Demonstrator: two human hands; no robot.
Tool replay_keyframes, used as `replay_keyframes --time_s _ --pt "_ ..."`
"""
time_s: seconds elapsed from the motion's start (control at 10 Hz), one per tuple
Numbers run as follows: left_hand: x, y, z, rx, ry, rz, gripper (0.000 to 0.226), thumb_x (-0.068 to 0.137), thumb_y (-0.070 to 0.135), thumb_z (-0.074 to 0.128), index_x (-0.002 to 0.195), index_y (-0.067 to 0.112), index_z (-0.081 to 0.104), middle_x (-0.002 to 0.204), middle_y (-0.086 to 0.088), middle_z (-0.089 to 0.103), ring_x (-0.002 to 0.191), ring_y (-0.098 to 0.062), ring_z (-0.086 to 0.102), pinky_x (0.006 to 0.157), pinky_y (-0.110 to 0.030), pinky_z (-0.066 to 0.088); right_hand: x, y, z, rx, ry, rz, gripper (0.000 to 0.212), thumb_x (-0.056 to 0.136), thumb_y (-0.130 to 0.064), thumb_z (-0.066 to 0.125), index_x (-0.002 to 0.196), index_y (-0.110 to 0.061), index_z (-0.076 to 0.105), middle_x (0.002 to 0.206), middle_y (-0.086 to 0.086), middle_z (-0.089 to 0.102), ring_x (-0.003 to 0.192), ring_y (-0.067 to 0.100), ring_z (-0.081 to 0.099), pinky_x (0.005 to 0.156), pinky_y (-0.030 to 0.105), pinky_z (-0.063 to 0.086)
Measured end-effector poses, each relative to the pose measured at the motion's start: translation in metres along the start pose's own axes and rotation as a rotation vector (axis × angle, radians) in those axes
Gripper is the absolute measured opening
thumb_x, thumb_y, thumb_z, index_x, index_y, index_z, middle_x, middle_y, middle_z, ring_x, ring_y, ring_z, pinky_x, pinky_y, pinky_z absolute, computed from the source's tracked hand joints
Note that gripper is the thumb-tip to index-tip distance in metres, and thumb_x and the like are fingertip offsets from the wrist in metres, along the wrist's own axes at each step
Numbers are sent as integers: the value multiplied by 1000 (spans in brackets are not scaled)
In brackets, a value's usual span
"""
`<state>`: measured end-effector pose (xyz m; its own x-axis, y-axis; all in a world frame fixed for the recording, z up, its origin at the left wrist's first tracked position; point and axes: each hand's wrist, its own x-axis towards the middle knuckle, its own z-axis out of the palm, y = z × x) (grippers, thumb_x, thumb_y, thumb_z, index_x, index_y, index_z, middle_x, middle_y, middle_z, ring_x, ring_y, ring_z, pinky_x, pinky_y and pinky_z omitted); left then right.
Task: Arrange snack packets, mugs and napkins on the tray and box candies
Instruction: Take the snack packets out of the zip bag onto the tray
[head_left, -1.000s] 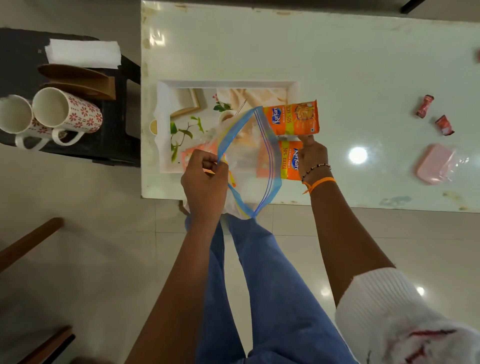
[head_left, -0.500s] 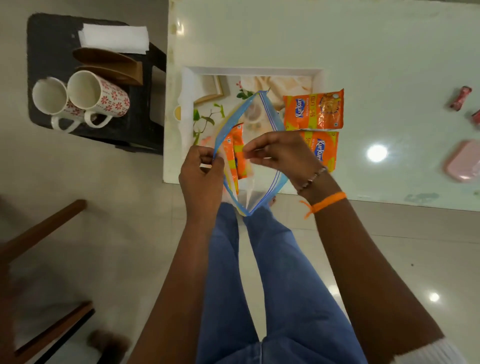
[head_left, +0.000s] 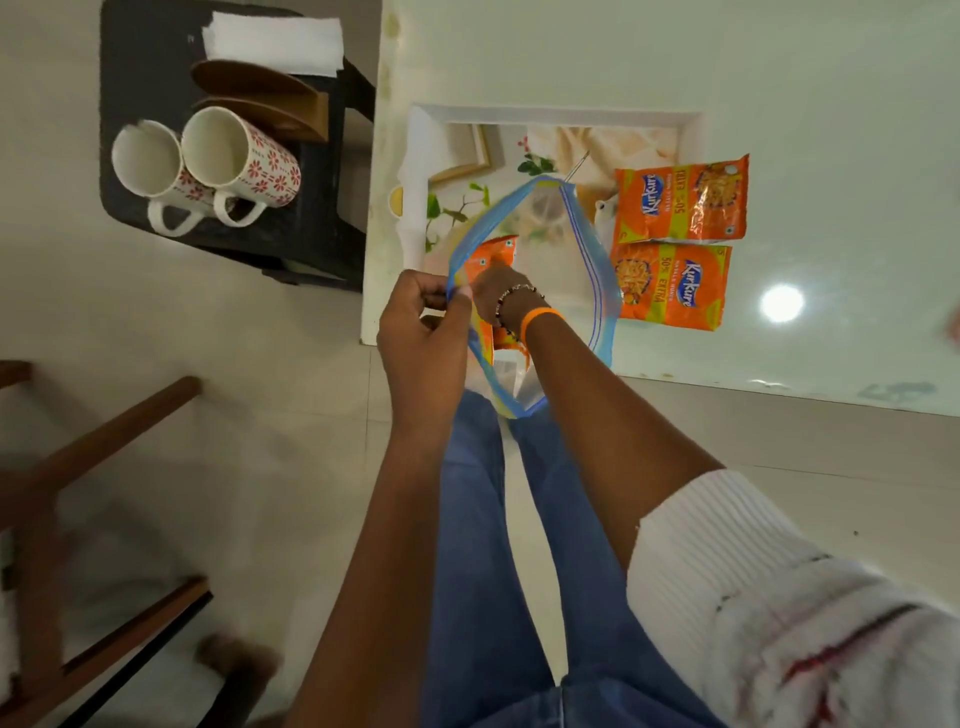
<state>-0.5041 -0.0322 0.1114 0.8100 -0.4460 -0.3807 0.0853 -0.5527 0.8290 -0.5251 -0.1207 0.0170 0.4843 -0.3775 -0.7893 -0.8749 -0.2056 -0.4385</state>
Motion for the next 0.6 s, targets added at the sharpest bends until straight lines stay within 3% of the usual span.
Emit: replay_keyframes --time_s 0.1,0.2,0.3,0.4,0.5,0.6 --pt "3 4 11 17 19 -5 18 84 9 61 74 22 53 69 10 56 65 -11 57 66 -27 52 -22 -1 -8 55 89 -32 34 94 -10 42 126 -1 51 133 23 52 124 34 49 100 38 38" --pt "10 4 17 52 62 18 11 82 8 61 77 16 54 68 12 56 67 -15 59 67 -31 53 -37 13 -25 262 395 -12 21 84 -11 57 99 -13 71 107 10 71 97 26 64 82 26 48" --pt "20 6 23 71 61 3 9 82 10 61 78 15 54 69 12 56 70 -18 60 68 -36 54 -62 37 -65 443 668 -121 17 75 -2 62 81 -13 73 85 -1 71 73 8 59 63 -1 37" --pt "28 10 33 123 32 21 11 82 9 61 78 15 53 68 12 54 66 -10 57 63 -27 52 -91 57 -107 537 752 -177 30 77 5 59 92 -18 70 88 -8 64 76 -2 57 64 -2 38" --pt "36 14 46 212 5 34 10 81 8 61 78 14 53 65 14 51 61 -6 52 59 -22 47 -97 80 -141 690 788 -170 36 81 8 53 107 -14 65 103 -1 63 91 10 59 72 6 47" --pt "44 15 52 231 26 -17 8 80 8 60 77 12 54 65 12 51 66 -15 54 63 -27 47 -90 97 -167 886 852 -169 39 84 8 52 114 -17 57 108 5 62 95 12 60 78 14 53"
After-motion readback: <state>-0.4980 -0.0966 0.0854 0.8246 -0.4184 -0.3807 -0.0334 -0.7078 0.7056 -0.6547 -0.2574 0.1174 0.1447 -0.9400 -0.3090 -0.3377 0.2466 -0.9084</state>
